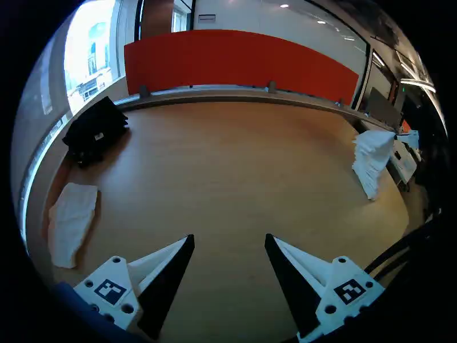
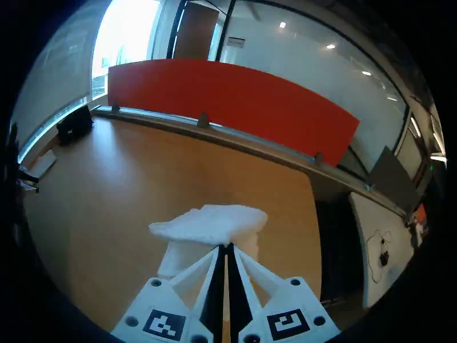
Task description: Fold towel
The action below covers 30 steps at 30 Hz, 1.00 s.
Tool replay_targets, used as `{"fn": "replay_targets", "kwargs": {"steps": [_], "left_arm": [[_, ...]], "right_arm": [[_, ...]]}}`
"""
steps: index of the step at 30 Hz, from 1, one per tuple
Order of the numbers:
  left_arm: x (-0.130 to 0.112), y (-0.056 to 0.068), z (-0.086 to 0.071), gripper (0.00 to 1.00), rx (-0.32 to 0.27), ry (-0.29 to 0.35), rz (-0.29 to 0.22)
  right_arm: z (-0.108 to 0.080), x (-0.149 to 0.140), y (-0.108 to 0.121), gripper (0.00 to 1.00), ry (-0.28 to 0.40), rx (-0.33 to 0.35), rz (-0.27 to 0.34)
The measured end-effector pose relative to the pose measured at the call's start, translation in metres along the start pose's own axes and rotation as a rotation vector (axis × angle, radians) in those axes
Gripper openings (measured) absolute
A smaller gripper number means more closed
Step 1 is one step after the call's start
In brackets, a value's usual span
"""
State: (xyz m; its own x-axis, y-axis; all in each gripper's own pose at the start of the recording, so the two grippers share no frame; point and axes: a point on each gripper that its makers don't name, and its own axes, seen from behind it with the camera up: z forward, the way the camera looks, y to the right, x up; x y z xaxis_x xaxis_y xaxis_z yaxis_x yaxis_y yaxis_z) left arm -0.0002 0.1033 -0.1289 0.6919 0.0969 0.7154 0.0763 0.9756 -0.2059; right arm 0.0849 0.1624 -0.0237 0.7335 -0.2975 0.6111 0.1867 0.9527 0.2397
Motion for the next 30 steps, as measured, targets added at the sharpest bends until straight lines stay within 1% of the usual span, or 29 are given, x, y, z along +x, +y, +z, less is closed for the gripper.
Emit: {"fn": "replay_targets", "kwargs": {"steps": [8,17,22,30], "left_arm": [[0.000,0.001,-0.001,0.92,0.001,0.002,0.002],[0.000,0.000,-0.002,0.92,0.004,0.000,0.006],[0.001,0.002,-0.002,0.91,0.004,0.000,0.010],[0.000,0.002,-0.002,0.92,0.006,-0.005,0.014]], "right_arm": [[-0.003,-0.031,0.006,0.03,-0.044,-0.022,0.025],[-0.002,-0.075,0.015,0.03,-0.099,-0.037,0.093],[0.002,-0.099,0.015,0.03,-0.135,-0.036,0.113],[0.016,-0.131,0.018,0.03,-0.193,-0.037,0.151]]}}
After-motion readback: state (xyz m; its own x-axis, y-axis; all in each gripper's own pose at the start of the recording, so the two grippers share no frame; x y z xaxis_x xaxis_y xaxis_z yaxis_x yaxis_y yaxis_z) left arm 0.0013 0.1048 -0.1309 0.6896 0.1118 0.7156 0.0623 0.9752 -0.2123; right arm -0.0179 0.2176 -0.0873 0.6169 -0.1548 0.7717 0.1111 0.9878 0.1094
